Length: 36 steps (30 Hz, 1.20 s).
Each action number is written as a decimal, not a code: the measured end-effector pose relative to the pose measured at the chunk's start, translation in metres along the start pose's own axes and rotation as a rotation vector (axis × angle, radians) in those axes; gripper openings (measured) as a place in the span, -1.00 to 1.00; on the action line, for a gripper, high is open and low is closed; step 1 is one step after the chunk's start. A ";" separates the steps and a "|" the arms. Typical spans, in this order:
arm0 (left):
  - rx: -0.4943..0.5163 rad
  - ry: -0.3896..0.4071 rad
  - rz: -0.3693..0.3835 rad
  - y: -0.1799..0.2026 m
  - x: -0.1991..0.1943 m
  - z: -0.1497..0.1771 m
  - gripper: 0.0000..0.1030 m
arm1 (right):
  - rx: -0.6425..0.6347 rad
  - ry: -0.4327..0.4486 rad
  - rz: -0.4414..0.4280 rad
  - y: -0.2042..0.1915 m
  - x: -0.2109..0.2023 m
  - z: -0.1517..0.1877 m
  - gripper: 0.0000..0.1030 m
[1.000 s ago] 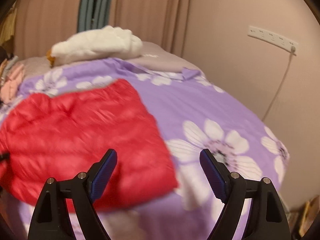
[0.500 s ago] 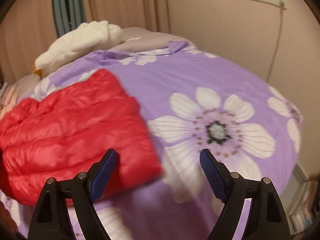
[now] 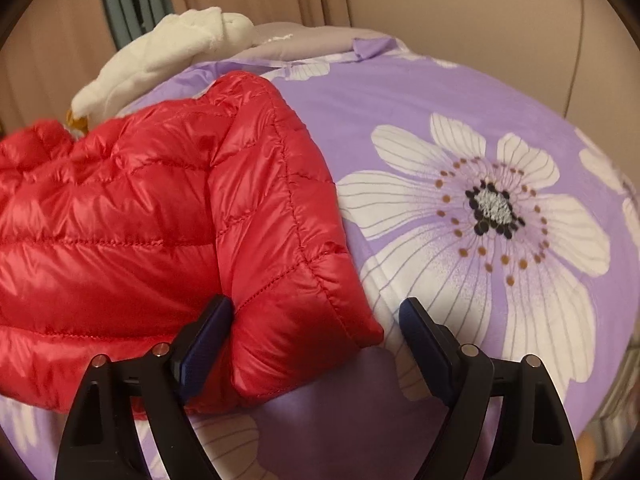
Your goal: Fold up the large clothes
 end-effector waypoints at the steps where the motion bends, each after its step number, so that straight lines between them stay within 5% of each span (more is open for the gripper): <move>1: -0.013 -0.001 -0.005 0.000 0.000 0.000 -0.38 | 0.009 0.015 0.021 0.000 -0.001 0.002 0.63; 12: 0.017 -0.004 0.021 0.029 -0.010 -0.009 -0.38 | 0.028 0.006 0.017 0.004 0.001 0.002 0.65; 17: 0.091 -0.030 0.168 0.072 -0.019 -0.005 -0.37 | 0.022 0.008 0.012 0.003 0.000 0.004 0.65; 21: 0.159 -0.027 0.183 0.097 -0.020 0.005 -0.36 | 0.014 0.010 -0.011 0.002 0.002 0.001 0.67; 25: 0.148 -0.076 0.276 0.110 -0.022 0.015 -0.36 | 0.006 0.011 -0.040 0.004 0.003 -0.001 0.67; 29: 0.175 -0.077 0.250 0.111 -0.023 0.018 -0.35 | 0.054 0.016 -0.078 0.011 -0.002 -0.002 0.67; 36: 0.150 -0.108 0.299 0.122 -0.023 0.019 -0.32 | 0.109 0.067 -0.021 0.039 -0.035 -0.016 0.67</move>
Point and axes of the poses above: each gripper's, at about its wrist camera, not at the fingertips, and x roughly the way its jaws point, y to its right, z to its underside, the point moved 8 cm from there along x, roughly the way its jaws point
